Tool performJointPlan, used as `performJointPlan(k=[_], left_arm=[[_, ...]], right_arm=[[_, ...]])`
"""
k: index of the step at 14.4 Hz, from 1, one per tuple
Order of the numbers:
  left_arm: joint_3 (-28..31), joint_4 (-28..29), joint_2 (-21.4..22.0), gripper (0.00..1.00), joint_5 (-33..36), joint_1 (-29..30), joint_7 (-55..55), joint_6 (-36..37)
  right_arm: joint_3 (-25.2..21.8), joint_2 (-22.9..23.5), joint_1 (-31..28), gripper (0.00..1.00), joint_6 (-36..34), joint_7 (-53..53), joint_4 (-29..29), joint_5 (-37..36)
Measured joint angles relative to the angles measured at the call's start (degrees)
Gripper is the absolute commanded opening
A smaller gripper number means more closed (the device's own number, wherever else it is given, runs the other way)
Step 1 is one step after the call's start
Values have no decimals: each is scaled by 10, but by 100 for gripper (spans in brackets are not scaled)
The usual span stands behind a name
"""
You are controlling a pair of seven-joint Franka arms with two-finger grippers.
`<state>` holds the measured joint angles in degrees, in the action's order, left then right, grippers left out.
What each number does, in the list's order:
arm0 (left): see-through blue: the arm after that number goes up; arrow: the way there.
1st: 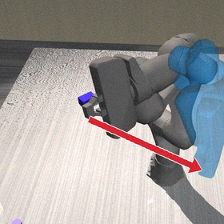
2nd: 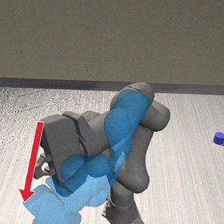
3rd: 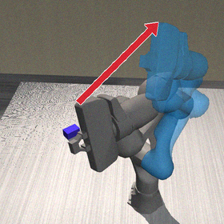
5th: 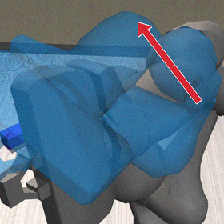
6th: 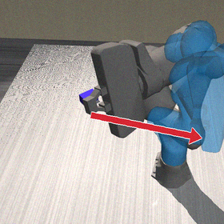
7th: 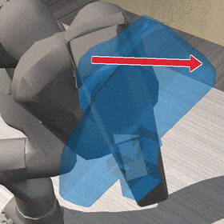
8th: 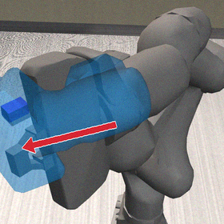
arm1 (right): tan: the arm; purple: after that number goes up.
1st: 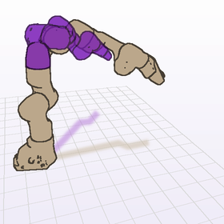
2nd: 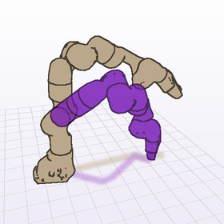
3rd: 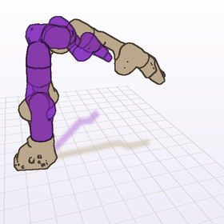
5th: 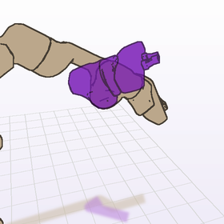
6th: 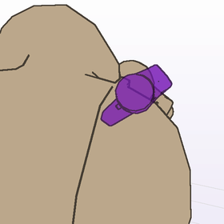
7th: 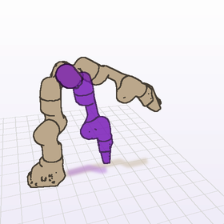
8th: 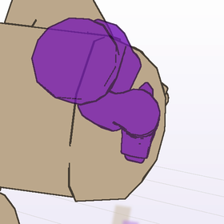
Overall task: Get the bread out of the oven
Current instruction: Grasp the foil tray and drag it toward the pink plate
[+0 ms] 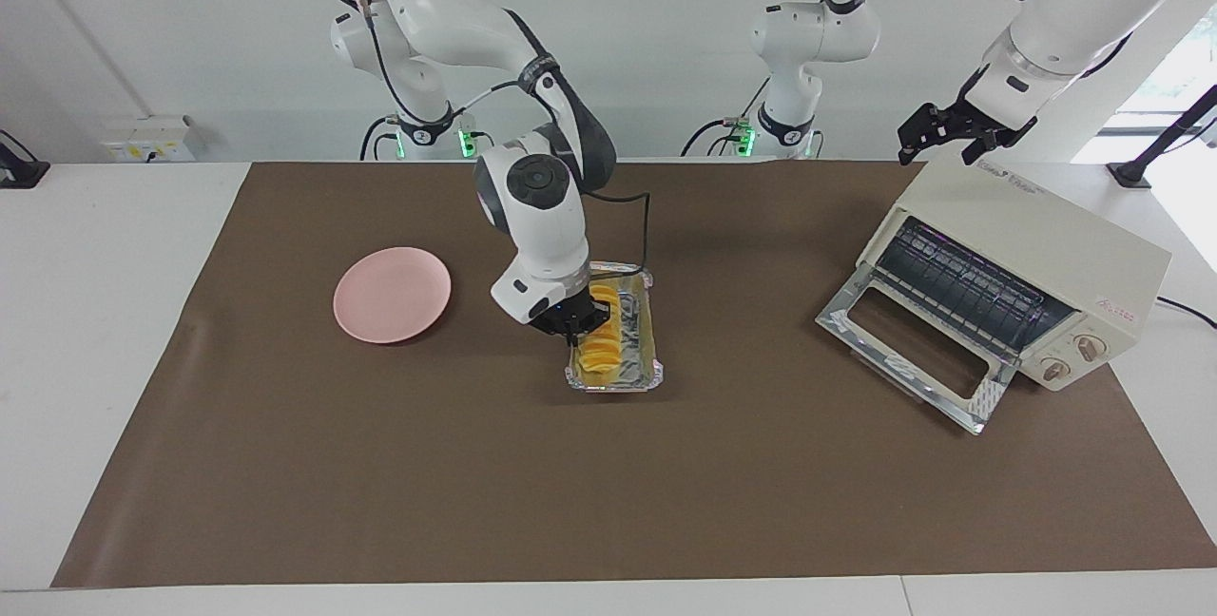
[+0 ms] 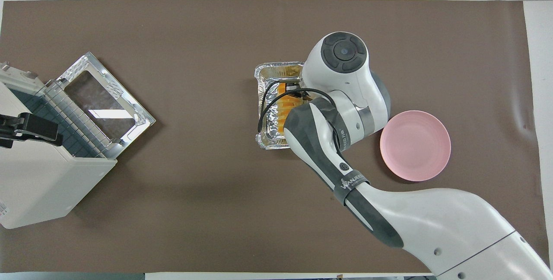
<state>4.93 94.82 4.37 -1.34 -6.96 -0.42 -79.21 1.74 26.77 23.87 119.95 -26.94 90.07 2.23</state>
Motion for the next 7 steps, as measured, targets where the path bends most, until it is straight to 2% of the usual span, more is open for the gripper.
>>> performJointPlan(k=[2, 7], left_arm=[[0, 0, 0, 100, 0, 0, 0, 0], [0, 0, 0, 100, 0, 0, 0, 0]], right_arm=[[-1, 0, -32, 0, -36, 43, -27, 0], [-3, 18, -152, 0, -47, 210, -48, 25]])
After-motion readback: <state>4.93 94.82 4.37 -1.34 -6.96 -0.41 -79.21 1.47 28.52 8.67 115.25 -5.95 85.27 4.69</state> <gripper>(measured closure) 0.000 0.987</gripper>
